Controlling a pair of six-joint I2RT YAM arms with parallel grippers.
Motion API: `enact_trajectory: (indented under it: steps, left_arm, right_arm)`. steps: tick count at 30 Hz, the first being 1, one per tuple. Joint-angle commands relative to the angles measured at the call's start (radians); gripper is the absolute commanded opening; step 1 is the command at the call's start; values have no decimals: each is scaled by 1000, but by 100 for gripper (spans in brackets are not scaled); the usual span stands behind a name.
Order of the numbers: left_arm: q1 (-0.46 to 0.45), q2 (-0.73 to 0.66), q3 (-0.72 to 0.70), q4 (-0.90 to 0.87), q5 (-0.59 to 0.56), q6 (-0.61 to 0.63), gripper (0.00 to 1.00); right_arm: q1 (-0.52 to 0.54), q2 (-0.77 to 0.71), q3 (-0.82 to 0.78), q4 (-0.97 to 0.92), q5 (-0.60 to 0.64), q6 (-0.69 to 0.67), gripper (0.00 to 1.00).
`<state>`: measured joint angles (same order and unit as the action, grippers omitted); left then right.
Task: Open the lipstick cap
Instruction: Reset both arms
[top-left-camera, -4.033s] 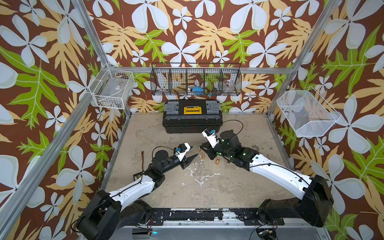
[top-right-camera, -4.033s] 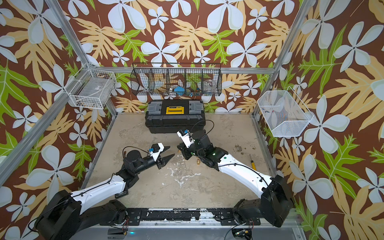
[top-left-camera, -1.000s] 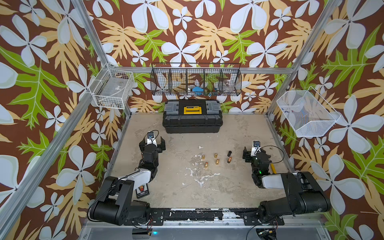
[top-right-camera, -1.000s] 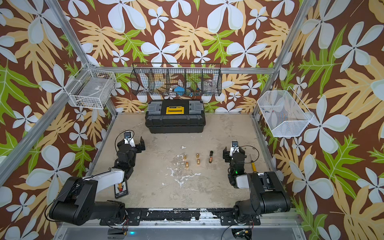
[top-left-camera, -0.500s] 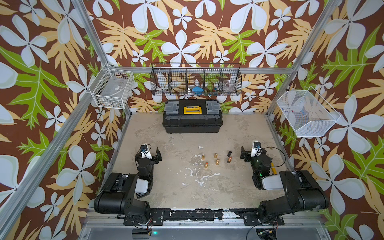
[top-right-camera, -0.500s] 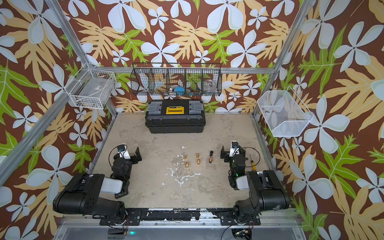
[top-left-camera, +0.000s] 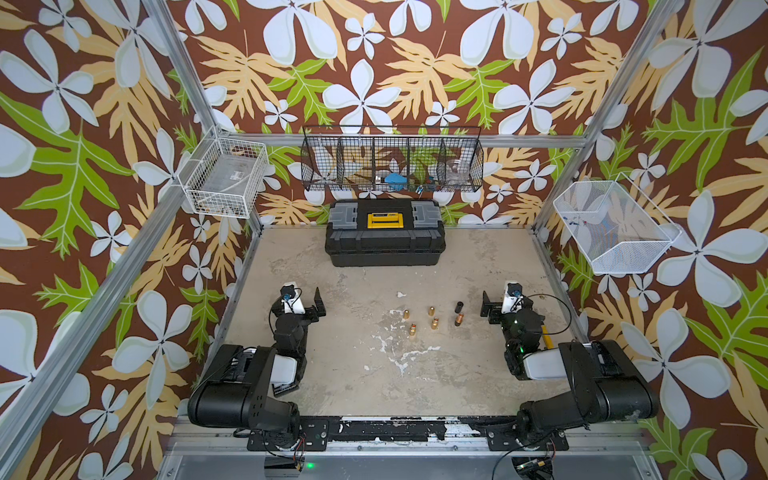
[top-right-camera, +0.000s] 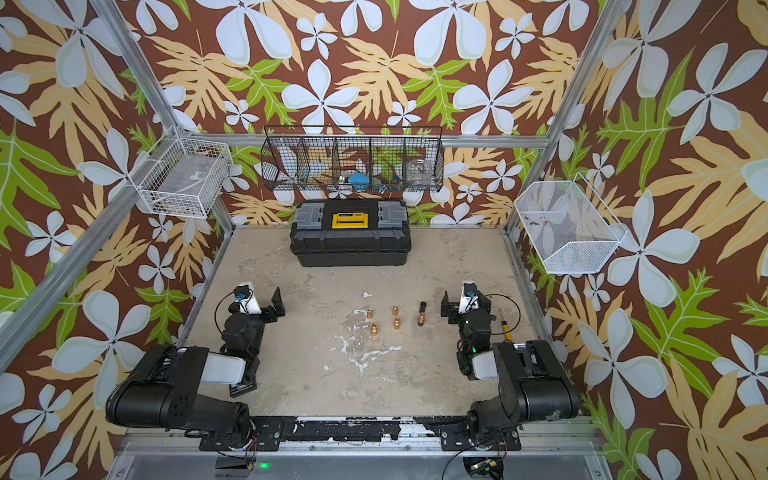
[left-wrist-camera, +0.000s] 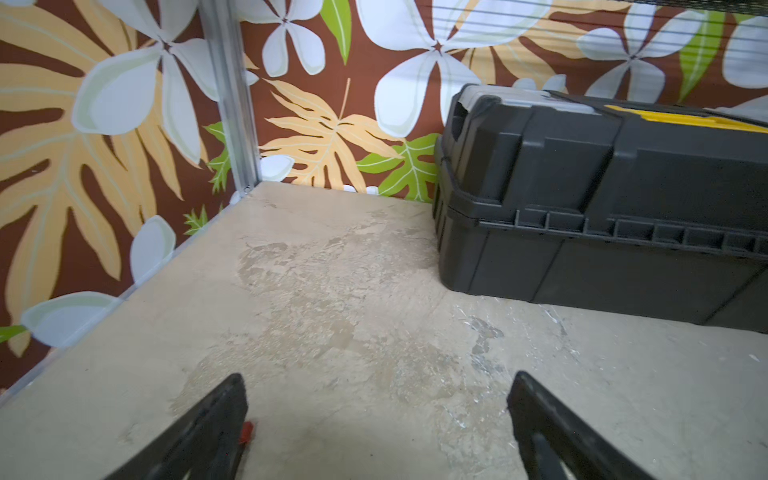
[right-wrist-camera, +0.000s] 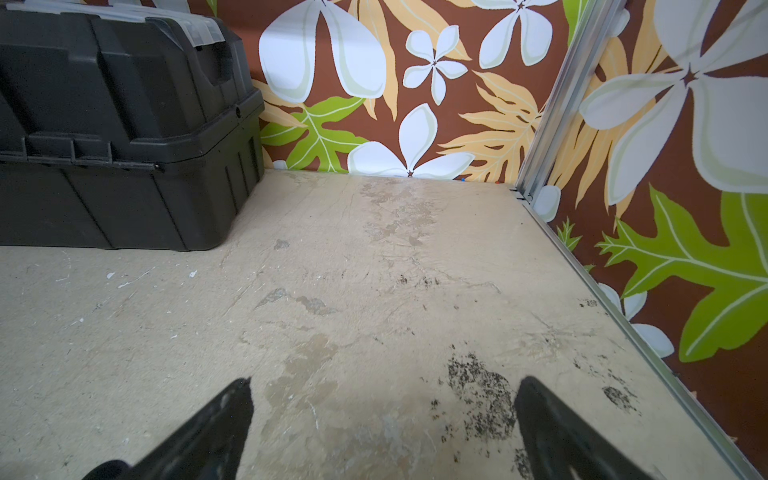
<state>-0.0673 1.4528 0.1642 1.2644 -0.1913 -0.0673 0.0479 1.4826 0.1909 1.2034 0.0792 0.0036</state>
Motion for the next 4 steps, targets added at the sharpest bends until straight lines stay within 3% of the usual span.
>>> enact_trajectory:
  steps: [1, 4]
  left_arm:
    - [0, 3, 9, -8, 47, 27, 100]
    - [0, -2, 2, 1, 46, 27, 100]
  right_arm:
    - [0, -1, 3, 29, -2, 7, 100]
    - [1, -2, 2, 29, -2, 8, 100]
